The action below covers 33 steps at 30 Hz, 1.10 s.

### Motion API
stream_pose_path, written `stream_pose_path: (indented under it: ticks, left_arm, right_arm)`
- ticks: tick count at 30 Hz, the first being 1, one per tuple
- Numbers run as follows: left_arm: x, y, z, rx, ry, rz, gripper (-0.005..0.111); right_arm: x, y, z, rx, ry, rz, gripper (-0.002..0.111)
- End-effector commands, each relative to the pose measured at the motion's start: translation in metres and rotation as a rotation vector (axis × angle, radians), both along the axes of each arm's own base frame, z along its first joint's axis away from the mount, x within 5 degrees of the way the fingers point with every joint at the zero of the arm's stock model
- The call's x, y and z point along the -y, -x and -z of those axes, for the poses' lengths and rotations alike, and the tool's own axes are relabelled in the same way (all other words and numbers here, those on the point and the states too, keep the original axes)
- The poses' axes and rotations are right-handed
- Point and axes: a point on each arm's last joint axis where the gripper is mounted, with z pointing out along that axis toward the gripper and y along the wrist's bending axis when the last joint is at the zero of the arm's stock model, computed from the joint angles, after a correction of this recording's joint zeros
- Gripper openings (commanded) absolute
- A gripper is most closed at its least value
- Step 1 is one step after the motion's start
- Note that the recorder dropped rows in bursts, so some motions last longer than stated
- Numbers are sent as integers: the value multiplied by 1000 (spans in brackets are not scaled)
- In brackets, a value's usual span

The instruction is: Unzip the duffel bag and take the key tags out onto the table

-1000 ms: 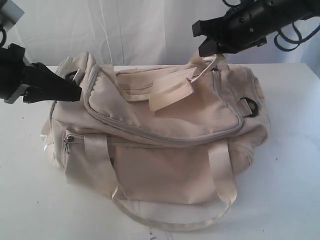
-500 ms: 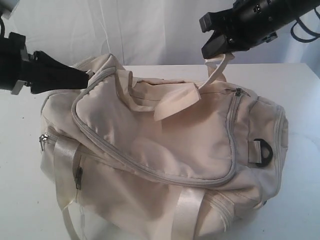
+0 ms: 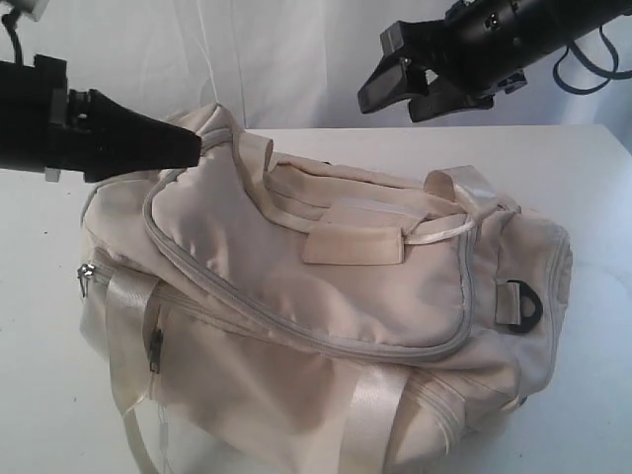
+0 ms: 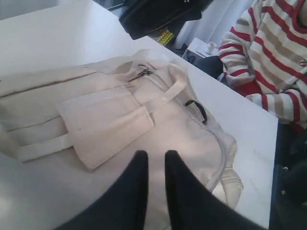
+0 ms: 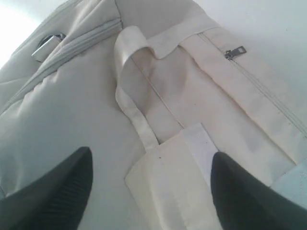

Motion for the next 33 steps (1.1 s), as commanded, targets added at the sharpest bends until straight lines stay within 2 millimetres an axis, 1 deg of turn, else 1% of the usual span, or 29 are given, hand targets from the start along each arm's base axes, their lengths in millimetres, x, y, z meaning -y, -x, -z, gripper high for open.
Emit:
stream_pose_path:
  ticks: [1, 2, 3, 4, 5, 6, 7, 8, 11, 14, 18, 22, 24, 27, 33]
  left_arm:
    - [28, -9, 3, 33, 127, 36, 49]
    - [33, -12, 4, 12, 154, 19, 52]
    - [50, -19, 5, -1, 163, 7, 55]
    - [60, -23, 8, -6, 147, 19, 57]
    - [84, -30, 9, -33, 147, 49, 60]
    - [93, -34, 10, -41, 147, 67, 61]
    - [117, -43, 12, -70, 150, 101, 63]
    - [132, -50, 16, -90, 153, 121, 64]
    - [171, -67, 32, -148, 152, 161, 64]
    - [197, -77, 55, -216, 142, 176, 64]
    - [210, -86, 70, -270, 138, 170, 64]
    - [215, -93, 84, -316, 131, 162, 64]
    - [217, -94, 86, -321, 140, 168, 64]
    - [218, -98, 87, -319, 148, 146, 63]
    - [221, -103, 75, -286, 172, 129, 57]
  right_arm:
    - [18, 10, -26, 135, 55, 23, 66]
    - [25, 11, -30, 165, 93, 41, 66]
    - [38, 12, -35, 199, 160, 89, 66]
    - [46, 11, -36, 192, 194, 145, 66]
    - [60, 8, -36, 174, 253, 247, 66]
    - [66, 7, -34, 168, 295, 288, 66]
    - [78, 5, -31, 146, 366, 350, 66]
    - [85, 4, -28, 125, 396, 390, 66]
    - [90, 3, -24, 115, 425, 416, 66]
    - [90, 3, -24, 116, 425, 416, 66]
    - [90, 3, -24, 116, 425, 416, 66]
    - [90, 3, -24, 116, 425, 416, 66]
    - [90, 3, -24, 115, 423, 416, 66]
    - [90, 2, -23, 113, 424, 416, 66]
    - [90, 2, -23, 113, 424, 416, 66]
